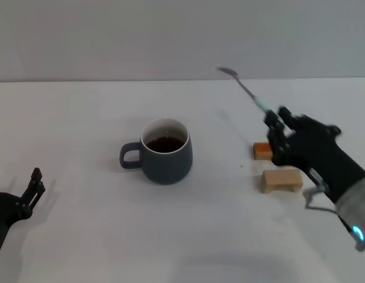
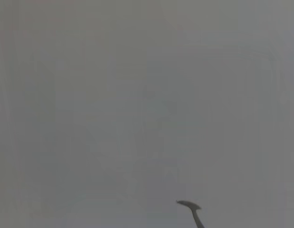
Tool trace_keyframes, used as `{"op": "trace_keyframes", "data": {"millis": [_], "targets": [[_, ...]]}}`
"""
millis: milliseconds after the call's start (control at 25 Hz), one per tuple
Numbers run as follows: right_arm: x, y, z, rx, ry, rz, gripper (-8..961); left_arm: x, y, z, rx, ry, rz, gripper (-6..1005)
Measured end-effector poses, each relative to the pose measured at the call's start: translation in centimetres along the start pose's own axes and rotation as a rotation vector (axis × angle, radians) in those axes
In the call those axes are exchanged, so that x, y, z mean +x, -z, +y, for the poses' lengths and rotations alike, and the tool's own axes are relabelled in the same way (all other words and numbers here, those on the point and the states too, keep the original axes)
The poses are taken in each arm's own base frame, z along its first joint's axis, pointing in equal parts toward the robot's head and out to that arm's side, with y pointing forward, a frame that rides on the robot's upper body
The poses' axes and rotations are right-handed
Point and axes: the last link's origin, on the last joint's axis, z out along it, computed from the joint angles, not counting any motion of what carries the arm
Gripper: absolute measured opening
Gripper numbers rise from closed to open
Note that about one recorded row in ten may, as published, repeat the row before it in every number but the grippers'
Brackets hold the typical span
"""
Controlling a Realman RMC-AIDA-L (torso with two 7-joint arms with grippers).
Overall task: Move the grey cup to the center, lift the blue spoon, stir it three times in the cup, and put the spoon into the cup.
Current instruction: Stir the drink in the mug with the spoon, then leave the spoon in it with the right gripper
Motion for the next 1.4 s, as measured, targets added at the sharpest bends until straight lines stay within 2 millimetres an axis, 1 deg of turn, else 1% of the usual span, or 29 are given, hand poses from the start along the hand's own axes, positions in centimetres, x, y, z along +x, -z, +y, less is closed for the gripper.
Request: {"op": "trace_keyframes", "data": {"millis": [120,200,320,360,400,480,600,640,760,880,1040,1280,1400], "targets": [[-2.1,-1.3,0.8,-0.057,0.019,0.051,159,0.0,0.0,-0.2,0.006,-0.001,0.000,858],[-3.6,-1.7,1.3,-0.091,0.009,0.065,159,0.0,0.0,-0.3,0.010,-0.001,0.002,858],[-6.4,-1.9,1.5,-0.152,-0.006,0.069,159,0.0,0.1,-0.4,0.014,-0.002,0.002,858],[-8.1,-1.9,1.9,-0.195,0.011,0.078,159,0.0,0.1,-0.4,0.016,-0.003,0.002,858],[-8.1,-1.9,1.9,-0.195,0.011,0.078,159,0.0,0.1,-0.4,0.016,-0.003,0.002,858],[-9.2,-1.7,2.4,-0.224,0.055,0.109,159,0.1,0.0,-0.5,0.015,-0.005,0.005,858],[-11.2,-1.7,2.9,-0.257,0.091,0.159,159,0.1,0.0,-0.5,0.015,-0.007,0.007,858],[-12.0,-1.9,2.9,-0.277,0.095,0.203,159,0.1,0.0,-0.6,0.016,-0.008,0.006,858],[-12.6,-2.1,2.5,-0.293,0.103,0.262,159,0.1,0.0,-0.7,0.019,-0.011,0.006,858],[-13.0,-2.5,1.9,-0.315,0.116,0.365,160,0.2,0.0,-0.7,0.023,-0.007,0.009,858],[-13.8,-3.0,1.2,-0.299,0.146,0.449,160,0.1,0.2,-1.0,0.033,-0.010,0.006,858],[-14.4,-3.4,1.6,-0.316,0.159,0.533,160,-0.1,0.5,-1.1,0.039,-0.010,-0.004,858],[-14.4,-3.3,1.4,-0.313,0.151,0.570,160,-0.2,0.6,-1.1,0.041,-0.010,-0.006,858]]}}
